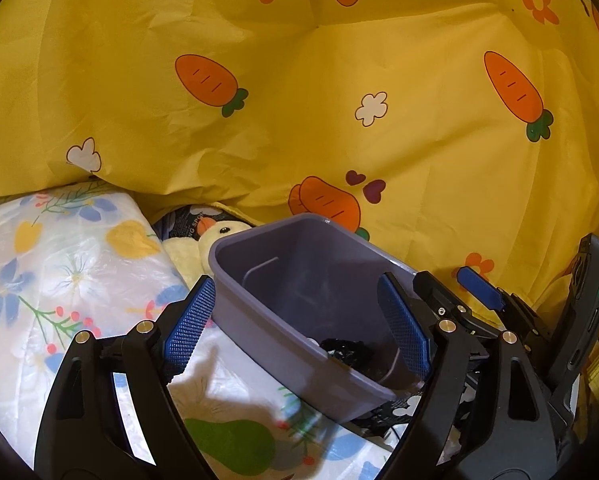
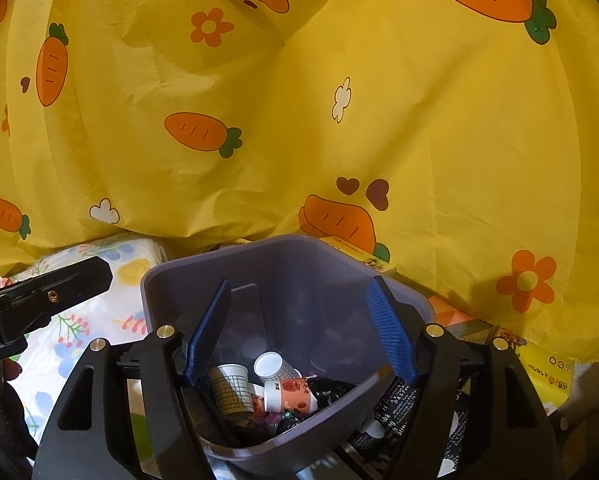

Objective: Collect trash
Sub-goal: 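Move both open tools back toward the sponge and wrapper on the bed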

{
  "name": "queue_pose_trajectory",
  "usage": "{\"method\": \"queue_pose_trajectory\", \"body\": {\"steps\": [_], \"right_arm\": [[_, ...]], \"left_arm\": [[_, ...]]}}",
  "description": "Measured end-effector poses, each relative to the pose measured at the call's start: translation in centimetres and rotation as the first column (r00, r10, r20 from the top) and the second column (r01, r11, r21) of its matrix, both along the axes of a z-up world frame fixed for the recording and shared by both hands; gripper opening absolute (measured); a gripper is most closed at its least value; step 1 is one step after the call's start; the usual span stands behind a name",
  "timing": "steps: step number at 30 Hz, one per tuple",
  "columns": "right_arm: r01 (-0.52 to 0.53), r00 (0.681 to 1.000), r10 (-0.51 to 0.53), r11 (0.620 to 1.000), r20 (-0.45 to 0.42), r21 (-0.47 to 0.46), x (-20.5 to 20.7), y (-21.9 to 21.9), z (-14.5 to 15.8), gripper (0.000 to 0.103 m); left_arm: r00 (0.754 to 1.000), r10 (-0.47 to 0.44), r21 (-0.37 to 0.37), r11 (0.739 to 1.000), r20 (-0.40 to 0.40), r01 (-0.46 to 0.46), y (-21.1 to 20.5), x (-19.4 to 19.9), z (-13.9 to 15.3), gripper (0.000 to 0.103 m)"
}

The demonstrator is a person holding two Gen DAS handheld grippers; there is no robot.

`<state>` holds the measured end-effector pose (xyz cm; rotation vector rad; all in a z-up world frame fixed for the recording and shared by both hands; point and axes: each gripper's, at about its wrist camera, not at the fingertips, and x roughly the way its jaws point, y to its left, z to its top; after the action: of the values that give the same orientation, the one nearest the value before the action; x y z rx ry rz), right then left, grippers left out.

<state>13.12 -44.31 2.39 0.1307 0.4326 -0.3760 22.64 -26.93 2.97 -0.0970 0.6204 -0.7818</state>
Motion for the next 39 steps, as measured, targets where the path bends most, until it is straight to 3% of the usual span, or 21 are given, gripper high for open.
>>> {"method": "queue_pose_trajectory", "body": {"steps": [8, 16, 19, 26, 33, 39], "right_arm": [[-0.05, 0.999, 0.05, 0.998, 0.001, 0.024, 0.4, 2.9, 0.3, 0.075], [-0.227, 0.974, 0.227, 0.974, -0.007, 0.018, 2.7, 10.4, 1.5, 0.076], [-0.299, 0.954, 0.299, 0.954, -0.033, 0.025, 4.1, 13.9, 1.6, 0.076], [-0.462, 0.883, 0.461, 0.887, -0.092, 0.015, 7.6, 22.9, 0.9, 0.076], [-0.561, 0.812, 0.56, 0.827, -0.165, 0.04, 12.2, 30.3, 0.0, 0.076], [-0.639, 0.748, 0.635, 0.767, -0.193, 0.046, 16.4, 36.2, -1.0, 0.076]], "left_arm": [[0.988, 0.155, 0.056, 0.986, 0.012, -0.156, 6.1, -0.5, -1.3, 0.085], [0.924, 0.383, 0.146, 0.915, -0.009, -0.377, 16.1, 0.6, -2.5, 0.085], [0.89, 0.455, 0.179, 0.878, -0.028, -0.443, 20.4, 1.0, -3.0, 0.085], [0.787, 0.614, 0.205, 0.78, -0.067, -0.591, 29.9, 1.7, -4.3, 0.085], [0.698, 0.714, 0.208, 0.692, -0.055, -0.692, 36.6, 2.7, -4.6, 0.085], [0.601, 0.798, 0.214, 0.596, -0.047, -0.774, 41.8, 3.9, -4.6, 0.085]]}}
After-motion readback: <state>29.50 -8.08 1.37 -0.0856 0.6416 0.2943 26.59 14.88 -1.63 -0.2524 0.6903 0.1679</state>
